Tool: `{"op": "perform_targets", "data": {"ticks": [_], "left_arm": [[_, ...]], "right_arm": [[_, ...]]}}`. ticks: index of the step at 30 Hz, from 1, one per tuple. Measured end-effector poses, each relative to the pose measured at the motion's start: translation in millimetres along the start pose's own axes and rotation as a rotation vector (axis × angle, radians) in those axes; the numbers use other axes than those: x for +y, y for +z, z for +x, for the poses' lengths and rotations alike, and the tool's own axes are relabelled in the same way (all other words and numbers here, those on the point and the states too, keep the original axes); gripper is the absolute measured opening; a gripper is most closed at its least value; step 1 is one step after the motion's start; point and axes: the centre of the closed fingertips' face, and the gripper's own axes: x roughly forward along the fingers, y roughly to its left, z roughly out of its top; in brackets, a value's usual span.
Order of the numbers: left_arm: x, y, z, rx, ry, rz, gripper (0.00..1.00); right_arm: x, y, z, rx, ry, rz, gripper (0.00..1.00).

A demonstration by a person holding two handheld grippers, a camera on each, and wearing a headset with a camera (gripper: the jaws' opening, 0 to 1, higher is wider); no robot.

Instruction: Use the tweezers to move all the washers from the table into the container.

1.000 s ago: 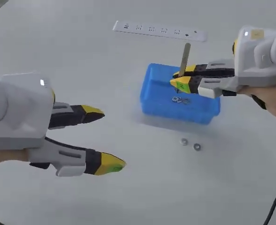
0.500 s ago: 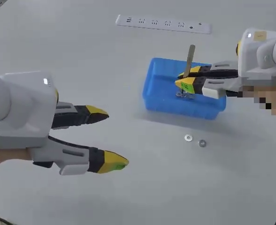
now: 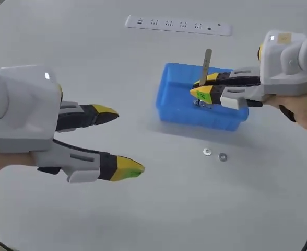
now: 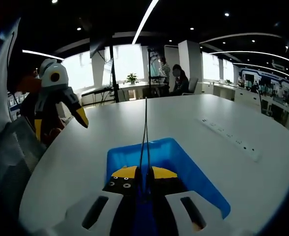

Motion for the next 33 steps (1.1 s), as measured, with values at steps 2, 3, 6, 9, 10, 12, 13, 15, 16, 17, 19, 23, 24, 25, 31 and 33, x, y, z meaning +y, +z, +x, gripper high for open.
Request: {"op": "perform_targets", "data": {"ticks": [2,3,6,9,10,12,13,15,16,17,19,23,24,25,31,33], "left_arm": [[4.5,7.6,3.2,-0.010,-0.001,0.019,0.72],[8.7,14.1,6.7,-0.019,0.002,0.031,0.72],[18.4,32.2,17.2,-0.038,-0.001,0.071,0.70],[32.6,56.8,37.5,-0.063,-0.008,0.095,0.70],[35.9,62.1,42.7,-0.067,-0.010,0.102,0.70],[42.6,76.6,54.2,-0.087,-0.013,0.121,0.69],[44.5,82.8,58.4,-0.100,-0.019,0.120,0.68],[47.2,94.8,66.0,-0.128,-0.028,0.106,0.65],[47.2,101.3,69.7,-0.144,-0.034,0.111,0.64],[47.3,104.9,71.8,-0.152,-0.035,0.115,0.63],[45.9,113.9,75.7,-0.175,-0.049,0.126,0.61],[47.8,126.3,81.5,-0.201,-0.059,0.134,0.52],[48.2,127.8,82.6,-0.201,-0.060,0.139,0.48],[48.1,129.8,83.8,-0.202,-0.066,0.146,0.45],[47.7,139.6,84.6,-0.230,-0.086,0.154,0.39],[49.2,139.1,84.9,-0.230,-0.094,0.167,0.34]], "right_arm": [[0.2,0.5,-0.2,0.000,0.000,-0.003,0.10],[0.6,1.1,-0.2,-0.002,0.001,0.001,0.10],[2.7,1.9,-0.1,0.002,0.005,-0.005,0.10],[5.5,3.4,-0.7,0.007,0.011,-0.015,0.10],[5.7,3.8,-1.2,0.009,0.011,-0.019,0.10],[6.1,5.3,-3.0,0.010,0.010,-0.024,0.10],[6.2,5.9,-3.7,0.011,0.010,-0.028,0.10],[6.3,8.1,-6.1,0.009,0.009,-0.034,0.10],[6.5,9.1,-7.0,0.008,0.009,-0.035,0.10],[7.0,10.8,-8.0,0.006,0.009,-0.041,0.10],[8.1,12.8,-9.2,0.005,0.012,-0.048,0.10],[9.1,13.1,-9.3,0.007,0.017,-0.058,0.10],[9.4,12.5,-9.2,0.009,0.018,-0.060,0.10],[10.0,12.1,-9.1,0.011,0.020,-0.062,0.10],[13.0,11.2,-9.2,0.018,0.027,-0.068,0.10],[13.7,11.7,-9.5,0.018,0.030,-0.070,0.10]]}}
